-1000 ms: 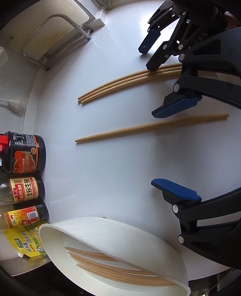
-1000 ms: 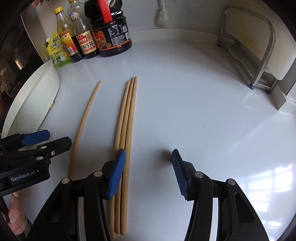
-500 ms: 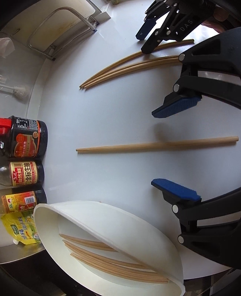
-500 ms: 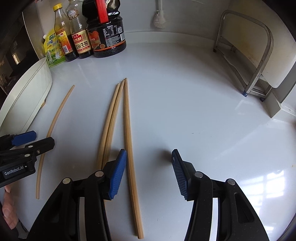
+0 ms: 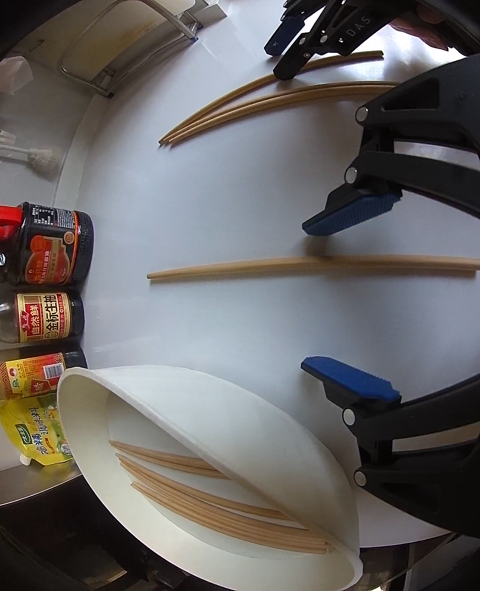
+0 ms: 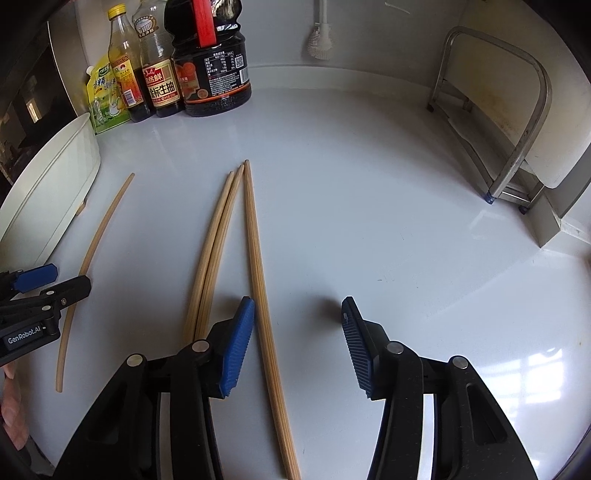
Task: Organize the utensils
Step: 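Lower both open tools over the chopsticks, aligning fingers with single chopsticks, then close the left tool on a chopstick while the right tool grasps another, then lift both chopsticks and carry them over the white basin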
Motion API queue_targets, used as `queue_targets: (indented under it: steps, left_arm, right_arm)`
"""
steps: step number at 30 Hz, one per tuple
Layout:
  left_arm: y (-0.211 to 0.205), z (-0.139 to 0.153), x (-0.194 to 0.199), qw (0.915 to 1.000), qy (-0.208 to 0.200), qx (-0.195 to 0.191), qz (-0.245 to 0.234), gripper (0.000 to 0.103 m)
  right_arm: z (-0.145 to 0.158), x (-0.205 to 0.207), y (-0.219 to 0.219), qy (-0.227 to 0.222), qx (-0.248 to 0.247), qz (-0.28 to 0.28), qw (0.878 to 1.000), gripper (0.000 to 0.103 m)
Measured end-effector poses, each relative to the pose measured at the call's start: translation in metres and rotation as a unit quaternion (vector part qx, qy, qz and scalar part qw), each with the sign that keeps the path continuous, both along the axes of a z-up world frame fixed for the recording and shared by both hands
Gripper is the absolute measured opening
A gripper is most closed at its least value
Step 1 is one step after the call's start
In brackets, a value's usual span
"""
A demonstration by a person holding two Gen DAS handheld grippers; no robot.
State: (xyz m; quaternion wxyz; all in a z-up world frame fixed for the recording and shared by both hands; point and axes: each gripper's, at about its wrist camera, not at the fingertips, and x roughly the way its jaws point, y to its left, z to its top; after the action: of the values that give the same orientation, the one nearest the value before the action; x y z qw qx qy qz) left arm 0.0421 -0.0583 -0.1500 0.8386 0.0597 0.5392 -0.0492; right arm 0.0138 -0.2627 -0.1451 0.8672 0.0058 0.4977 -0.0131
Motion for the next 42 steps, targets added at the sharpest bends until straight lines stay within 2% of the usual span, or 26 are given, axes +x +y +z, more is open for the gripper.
queue_targets:
  steps: [5,7,8,10,11,12,13,21,28,35,42]
  left_arm:
    - [-0.004,-0.001,0.004,1.0000,-0.006,0.003,0.000,0.067]
    - [-0.007,-0.001,0.006,1.0000,-0.005,-0.004,-0.006,0.061]
    - [-0.009,-0.001,0.007,0.9999,-0.004,-0.008,-0.011,0.053]
    - [-0.015,0.000,0.006,0.9996,-0.002,-0.015,-0.023,0.039]
    - [-0.017,0.001,0.004,0.9995,-0.003,-0.015,-0.028,0.025]
    - [-0.020,0.002,0.003,0.9993,-0.003,-0.015,-0.034,0.010]
    - [-0.022,0.002,0.003,0.9989,0.000,-0.022,-0.040,0.008]
    - [-0.033,0.005,0.002,0.9966,0.016,-0.047,-0.066,0.007]
    - [-0.040,0.030,-0.005,0.9930,0.014,-0.067,-0.096,0.007]
    - [-0.028,0.072,-0.004,0.9892,-0.009,-0.073,-0.127,0.007]
    - [0.012,0.116,0.013,0.9876,-0.045,-0.087,-0.123,0.007]
  right_arm:
    - [-0.001,0.004,0.003,-0.004,-0.003,0.011,1.000,0.046]
    - [-0.001,0.004,0.006,-0.006,-0.004,0.020,1.000,0.038]
    - [0.000,0.004,0.008,-0.006,-0.004,0.026,1.000,0.035]
    - [0.000,0.005,0.012,-0.005,-0.004,0.035,0.999,0.023]
    - [0.000,0.005,0.014,-0.003,-0.003,0.039,0.999,0.018]
    - [0.000,0.005,0.017,-0.001,-0.003,0.044,0.999,0.008]
    - [0.000,0.006,0.019,0.001,-0.007,0.046,0.999,0.007]
    - [0.004,0.002,0.003,0.007,0.040,0.012,0.999,0.007]
    - [0.027,-0.012,-0.002,0.002,0.055,-0.024,0.998,0.007]
    - [0.068,-0.020,0.014,-0.027,0.085,-0.047,0.995,0.007]
    - [0.108,-0.010,0.060,-0.060,0.094,-0.023,0.994,0.007]
